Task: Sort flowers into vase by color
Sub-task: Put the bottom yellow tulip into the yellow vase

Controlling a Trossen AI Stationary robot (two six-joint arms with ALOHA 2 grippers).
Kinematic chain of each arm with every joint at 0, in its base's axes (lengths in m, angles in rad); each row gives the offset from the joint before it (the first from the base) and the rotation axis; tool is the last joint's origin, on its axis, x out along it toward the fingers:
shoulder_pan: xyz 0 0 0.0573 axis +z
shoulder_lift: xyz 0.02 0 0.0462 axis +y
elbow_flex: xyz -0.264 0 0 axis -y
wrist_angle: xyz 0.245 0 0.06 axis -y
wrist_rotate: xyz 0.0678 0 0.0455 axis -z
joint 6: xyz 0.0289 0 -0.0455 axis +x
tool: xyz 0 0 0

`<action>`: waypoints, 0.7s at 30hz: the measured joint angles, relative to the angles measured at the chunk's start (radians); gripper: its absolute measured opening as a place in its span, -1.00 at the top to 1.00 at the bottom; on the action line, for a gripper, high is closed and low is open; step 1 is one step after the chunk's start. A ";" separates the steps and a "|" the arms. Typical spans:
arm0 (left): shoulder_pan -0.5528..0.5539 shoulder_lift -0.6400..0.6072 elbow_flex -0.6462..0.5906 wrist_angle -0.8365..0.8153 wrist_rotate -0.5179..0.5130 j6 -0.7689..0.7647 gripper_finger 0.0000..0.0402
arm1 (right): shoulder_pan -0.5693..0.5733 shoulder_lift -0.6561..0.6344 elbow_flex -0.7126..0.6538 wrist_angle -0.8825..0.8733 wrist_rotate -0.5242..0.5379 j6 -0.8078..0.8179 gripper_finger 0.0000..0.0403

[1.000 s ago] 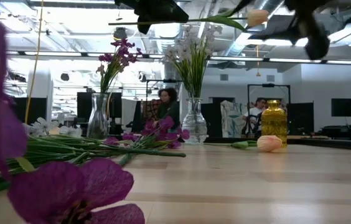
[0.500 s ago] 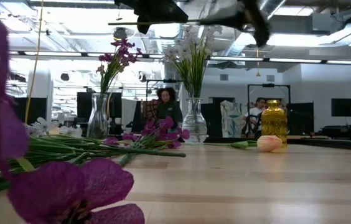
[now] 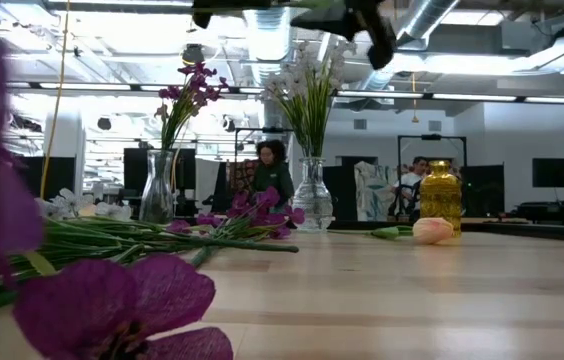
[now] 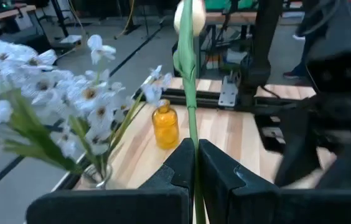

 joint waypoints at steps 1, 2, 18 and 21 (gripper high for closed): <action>0.000 -0.006 0.000 -0.008 0.000 0.000 0.98 | -0.013 0.005 0.000 0.041 -0.009 -0.043 0.27; 0.000 -0.010 0.000 -0.006 0.000 -0.001 0.98 | -0.027 0.011 0.000 0.085 -0.026 -0.085 0.28; 0.000 -0.023 0.000 -0.040 0.003 -0.021 0.98 | -0.181 0.079 0.000 0.400 -0.318 -0.247 0.31; 0.000 -0.023 0.000 -0.048 0.003 -0.021 0.98 | -0.167 0.078 0.000 0.480 -0.317 -0.353 0.31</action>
